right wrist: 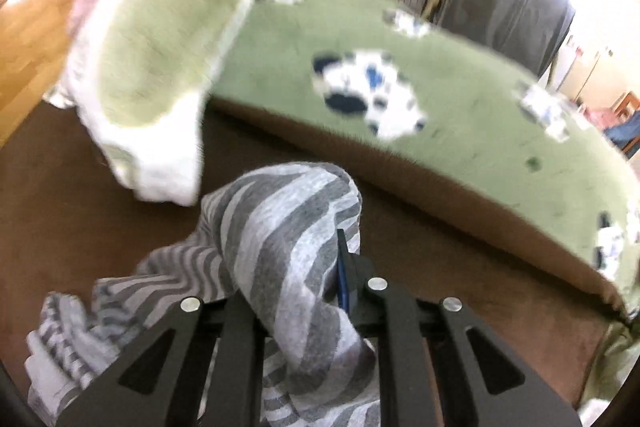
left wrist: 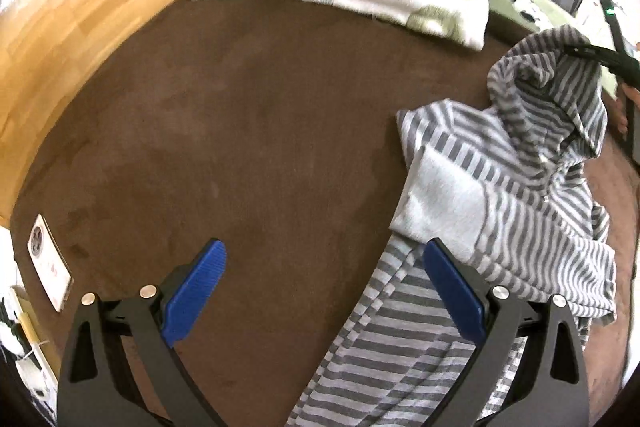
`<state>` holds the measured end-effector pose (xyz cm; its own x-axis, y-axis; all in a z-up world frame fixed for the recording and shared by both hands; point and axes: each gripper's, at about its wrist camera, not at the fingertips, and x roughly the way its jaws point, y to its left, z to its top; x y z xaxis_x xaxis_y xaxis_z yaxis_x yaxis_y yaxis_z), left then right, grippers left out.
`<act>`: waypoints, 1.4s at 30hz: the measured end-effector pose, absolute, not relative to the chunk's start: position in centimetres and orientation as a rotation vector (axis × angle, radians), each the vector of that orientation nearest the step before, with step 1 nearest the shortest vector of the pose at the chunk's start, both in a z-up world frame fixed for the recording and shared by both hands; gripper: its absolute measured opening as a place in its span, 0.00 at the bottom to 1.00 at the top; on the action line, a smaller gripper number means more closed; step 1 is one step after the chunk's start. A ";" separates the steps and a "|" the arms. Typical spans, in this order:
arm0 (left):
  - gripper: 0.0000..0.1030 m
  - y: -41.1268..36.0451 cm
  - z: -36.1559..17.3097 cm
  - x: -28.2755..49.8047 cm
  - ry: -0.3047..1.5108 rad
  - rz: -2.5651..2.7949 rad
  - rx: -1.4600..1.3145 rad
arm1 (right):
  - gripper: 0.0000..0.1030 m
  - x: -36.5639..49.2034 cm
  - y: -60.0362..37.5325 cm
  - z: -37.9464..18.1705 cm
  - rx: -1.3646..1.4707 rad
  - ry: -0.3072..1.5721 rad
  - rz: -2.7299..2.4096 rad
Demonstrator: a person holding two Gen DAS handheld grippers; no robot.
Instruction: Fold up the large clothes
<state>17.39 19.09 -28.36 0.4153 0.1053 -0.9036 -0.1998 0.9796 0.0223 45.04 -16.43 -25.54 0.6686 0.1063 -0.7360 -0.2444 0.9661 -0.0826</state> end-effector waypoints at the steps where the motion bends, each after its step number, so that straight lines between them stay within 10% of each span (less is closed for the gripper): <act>1: 0.94 19.1 -27.8 17.3 1.117 0.186 -0.094 | 0.13 43.3 -16.4 -24.3 -0.173 0.785 0.197; 9: 0.94 19.3 -24.4 14.8 1.044 0.131 -0.081 | 0.13 29.9 -13.0 -20.5 -0.282 0.611 0.109; 26: 0.94 16.7 -26.8 12.3 1.058 -0.039 0.050 | 0.14 12.5 -7.9 -32.5 -0.169 0.729 0.021; 42: 0.94 14.0 -28.9 14.3 1.116 -0.046 0.053 | 0.65 11.0 -7.6 -36.4 -0.092 1.011 0.154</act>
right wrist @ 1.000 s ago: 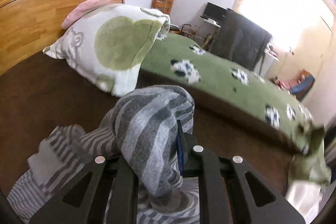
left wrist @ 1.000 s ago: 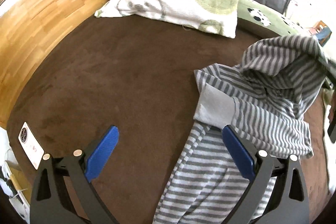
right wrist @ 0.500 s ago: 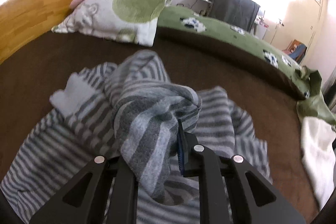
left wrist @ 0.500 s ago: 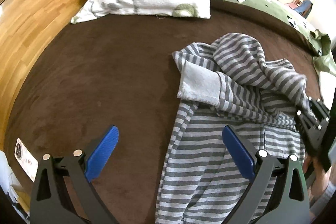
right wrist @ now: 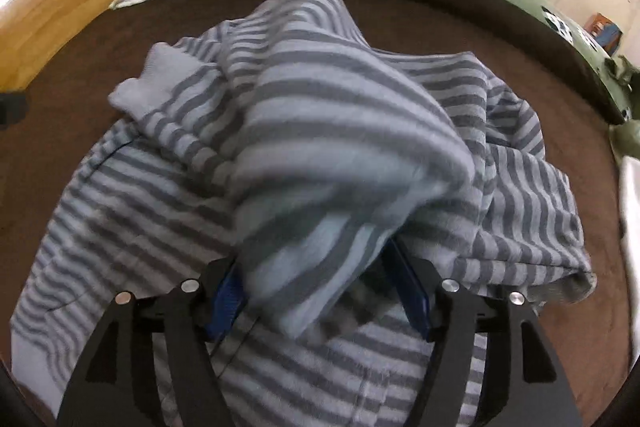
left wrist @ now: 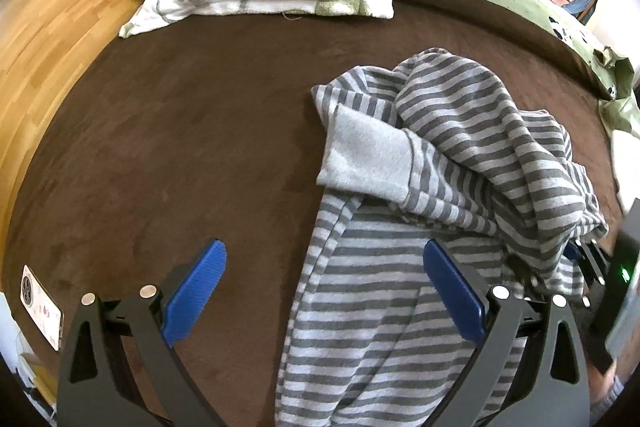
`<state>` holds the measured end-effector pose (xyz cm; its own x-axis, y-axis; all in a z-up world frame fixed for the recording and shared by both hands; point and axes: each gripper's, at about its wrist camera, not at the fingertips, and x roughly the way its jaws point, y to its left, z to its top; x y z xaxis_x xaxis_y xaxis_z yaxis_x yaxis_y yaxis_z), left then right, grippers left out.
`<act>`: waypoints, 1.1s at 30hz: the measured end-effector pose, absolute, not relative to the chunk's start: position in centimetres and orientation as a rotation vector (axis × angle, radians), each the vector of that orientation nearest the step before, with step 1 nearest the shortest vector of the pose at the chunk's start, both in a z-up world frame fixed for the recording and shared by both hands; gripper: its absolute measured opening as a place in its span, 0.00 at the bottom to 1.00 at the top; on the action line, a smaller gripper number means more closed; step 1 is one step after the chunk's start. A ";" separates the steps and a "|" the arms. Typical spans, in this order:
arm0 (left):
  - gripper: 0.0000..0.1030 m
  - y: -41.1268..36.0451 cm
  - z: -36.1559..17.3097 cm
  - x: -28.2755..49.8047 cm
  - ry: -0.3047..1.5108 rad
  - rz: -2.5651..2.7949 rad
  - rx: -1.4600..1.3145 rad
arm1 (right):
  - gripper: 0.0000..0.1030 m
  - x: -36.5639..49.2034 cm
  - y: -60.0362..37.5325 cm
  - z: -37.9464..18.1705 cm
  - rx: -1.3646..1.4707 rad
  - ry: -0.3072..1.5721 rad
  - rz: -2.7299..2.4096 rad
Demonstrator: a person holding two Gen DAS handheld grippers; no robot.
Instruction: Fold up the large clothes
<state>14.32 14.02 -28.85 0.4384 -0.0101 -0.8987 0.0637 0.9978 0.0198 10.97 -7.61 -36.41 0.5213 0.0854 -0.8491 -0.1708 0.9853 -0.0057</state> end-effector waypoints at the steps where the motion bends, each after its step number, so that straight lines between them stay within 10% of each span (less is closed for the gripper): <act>1: 0.94 13.5 -28.7 14.8 1.124 -0.057 0.052 | 0.65 10.7 -7.7 -35.6 -0.089 1.015 0.166; 13: 0.93 1.1 -26.7 22.9 1.168 -0.428 -0.064 | 0.73 9.8 -15.1 -26.0 0.007 0.936 0.119; 18: 0.24 -2.1 -33.2 25.6 1.316 -0.455 -0.091 | 0.73 10.7 -17.7 -26.5 0.026 0.914 0.082; 33: 0.08 1.5 -30.6 21.1 1.207 -0.278 -0.104 | 0.72 12.2 -18.9 -28.7 0.133 0.939 0.167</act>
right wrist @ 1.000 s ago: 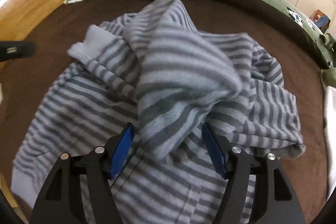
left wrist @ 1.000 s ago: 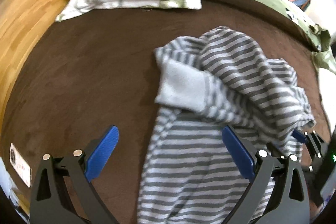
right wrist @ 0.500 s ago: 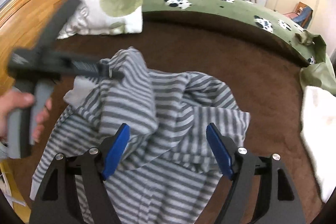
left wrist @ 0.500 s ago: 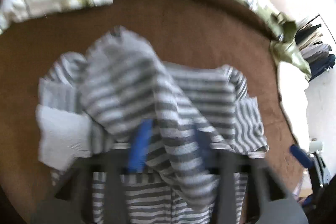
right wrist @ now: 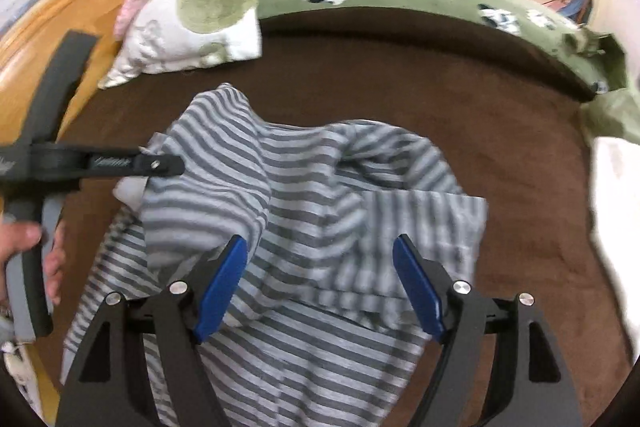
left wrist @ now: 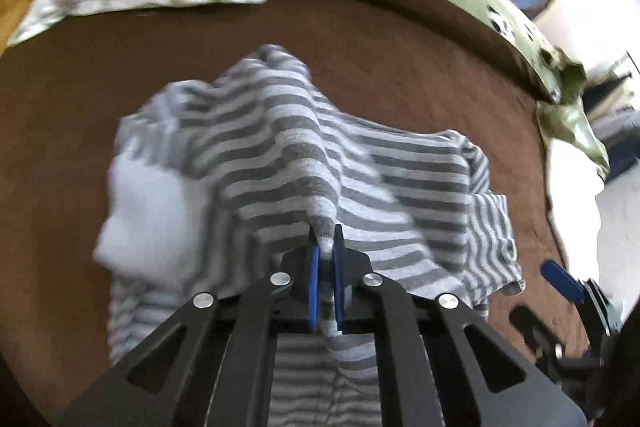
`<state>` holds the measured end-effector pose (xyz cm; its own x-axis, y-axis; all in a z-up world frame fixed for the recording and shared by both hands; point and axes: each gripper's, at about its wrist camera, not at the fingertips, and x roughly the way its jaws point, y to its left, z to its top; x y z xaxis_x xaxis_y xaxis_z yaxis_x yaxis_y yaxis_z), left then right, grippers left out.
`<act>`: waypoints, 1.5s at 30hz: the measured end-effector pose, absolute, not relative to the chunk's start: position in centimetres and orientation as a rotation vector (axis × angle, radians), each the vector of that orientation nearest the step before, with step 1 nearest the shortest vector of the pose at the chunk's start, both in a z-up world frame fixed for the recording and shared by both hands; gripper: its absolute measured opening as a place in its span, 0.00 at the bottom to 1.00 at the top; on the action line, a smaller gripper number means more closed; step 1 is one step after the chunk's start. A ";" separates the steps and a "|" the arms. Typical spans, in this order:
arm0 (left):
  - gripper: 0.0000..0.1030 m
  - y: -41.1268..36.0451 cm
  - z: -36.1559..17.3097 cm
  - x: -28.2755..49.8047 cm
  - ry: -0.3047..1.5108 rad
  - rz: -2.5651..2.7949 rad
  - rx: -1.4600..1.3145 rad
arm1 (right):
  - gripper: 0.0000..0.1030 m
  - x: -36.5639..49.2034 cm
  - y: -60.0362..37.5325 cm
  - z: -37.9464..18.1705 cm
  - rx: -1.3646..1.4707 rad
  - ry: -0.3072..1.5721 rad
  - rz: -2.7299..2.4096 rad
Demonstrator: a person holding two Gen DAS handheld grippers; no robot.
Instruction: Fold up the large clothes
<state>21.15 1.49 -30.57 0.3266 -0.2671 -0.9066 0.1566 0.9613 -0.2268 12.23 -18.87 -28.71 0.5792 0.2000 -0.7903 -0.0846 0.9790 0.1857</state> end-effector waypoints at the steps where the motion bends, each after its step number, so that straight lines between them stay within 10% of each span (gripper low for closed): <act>1: 0.08 2.3 -30.5 20.6 1.206 -0.250 -0.094 | 0.64 12.8 -18.5 -29.0 0.137 0.950 0.186; 4: 0.08 5.1 -31.8 18.9 1.245 -0.170 -0.104 | 0.34 14.7 -17.5 -31.0 0.150 1.020 0.217; 10: 0.10 7.9 -36.7 17.9 1.298 -0.120 -0.075 | 0.14 15.9 -16.3 -36.5 0.068 1.125 0.102; 13: 0.24 8.1 -38.9 18.3 1.285 -0.118 -0.060 | 0.13 15.6 -16.2 -38.1 0.044 1.136 0.077; 15: 0.57 8.5 -40.1 18.5 1.268 -0.082 -0.014 | 0.12 15.7 -15.7 -38.5 0.001 1.130 0.067; 24: 0.90 11.3 -34.2 16.9 1.129 -0.099 -0.001 | 0.37 13.8 -14.2 -32.6 0.117 1.033 0.164; 28: 0.94 10.7 -29.1 16.6 1.053 -0.160 -0.005 | 0.36 12.9 -11.5 -29.2 0.160 1.006 0.277; 31: 0.94 8.5 -27.6 17.8 1.046 -0.223 -0.012 | 0.06 12.9 -9.1 -29.0 0.145 1.027 0.338; 45: 0.94 2.8 -34.6 29.0 1.057 -0.208 0.146 | 0.07 11.5 -5.6 -36.2 0.184 1.139 0.354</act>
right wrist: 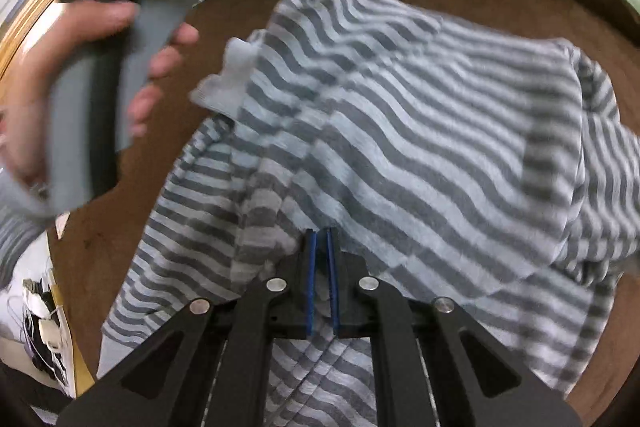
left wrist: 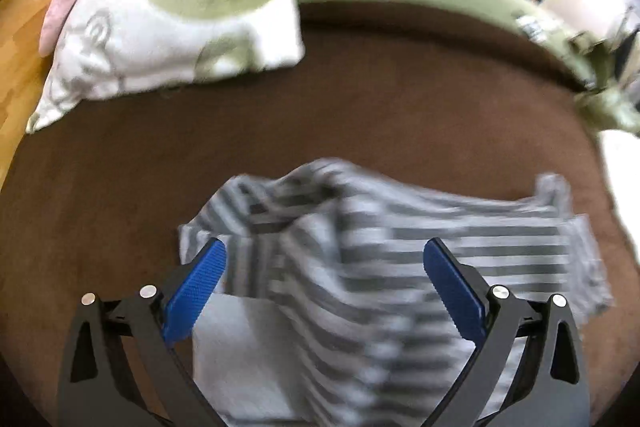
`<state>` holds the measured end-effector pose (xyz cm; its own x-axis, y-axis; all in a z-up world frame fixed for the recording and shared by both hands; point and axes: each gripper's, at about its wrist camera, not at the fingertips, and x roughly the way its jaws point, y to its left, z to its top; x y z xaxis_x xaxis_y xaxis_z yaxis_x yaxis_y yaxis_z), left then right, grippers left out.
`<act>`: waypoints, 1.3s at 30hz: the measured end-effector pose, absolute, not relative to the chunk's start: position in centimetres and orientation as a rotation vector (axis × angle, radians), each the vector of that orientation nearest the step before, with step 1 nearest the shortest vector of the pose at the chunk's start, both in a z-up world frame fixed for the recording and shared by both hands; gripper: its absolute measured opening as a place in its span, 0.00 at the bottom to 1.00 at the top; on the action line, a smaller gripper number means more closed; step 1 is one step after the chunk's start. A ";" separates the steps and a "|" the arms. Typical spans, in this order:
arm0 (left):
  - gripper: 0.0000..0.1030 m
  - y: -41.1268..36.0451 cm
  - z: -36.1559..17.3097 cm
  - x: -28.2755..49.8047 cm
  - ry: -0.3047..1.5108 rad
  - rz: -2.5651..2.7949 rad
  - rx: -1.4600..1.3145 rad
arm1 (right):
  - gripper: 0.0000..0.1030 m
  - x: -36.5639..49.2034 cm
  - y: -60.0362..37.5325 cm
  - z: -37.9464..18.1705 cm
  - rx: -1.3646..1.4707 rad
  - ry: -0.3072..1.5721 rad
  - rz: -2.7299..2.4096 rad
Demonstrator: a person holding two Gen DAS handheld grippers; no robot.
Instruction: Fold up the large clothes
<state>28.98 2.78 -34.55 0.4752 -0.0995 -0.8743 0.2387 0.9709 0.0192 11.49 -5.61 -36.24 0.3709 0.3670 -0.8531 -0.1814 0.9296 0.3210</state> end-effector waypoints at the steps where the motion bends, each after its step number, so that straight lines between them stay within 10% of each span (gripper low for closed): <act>1: 0.94 3.3 -35.6 29.7 1.078 -0.185 0.141 | 0.07 11.4 -5.7 -36.4 0.185 1.139 0.351; 17: 0.94 4.9 -37.9 30.8 1.127 -0.194 0.151 | 0.10 11.4 -4.6 -36.0 0.123 1.133 0.323; 22: 0.94 4.6 -34.0 28.5 1.114 -0.213 0.182 | 0.55 10.4 -5.1 -33.3 0.100 1.086 0.274; 39: 0.94 12.1 -26.2 6.5 1.129 -0.178 0.071 | 0.74 -3.2 -13.2 -28.9 -0.010 1.077 0.132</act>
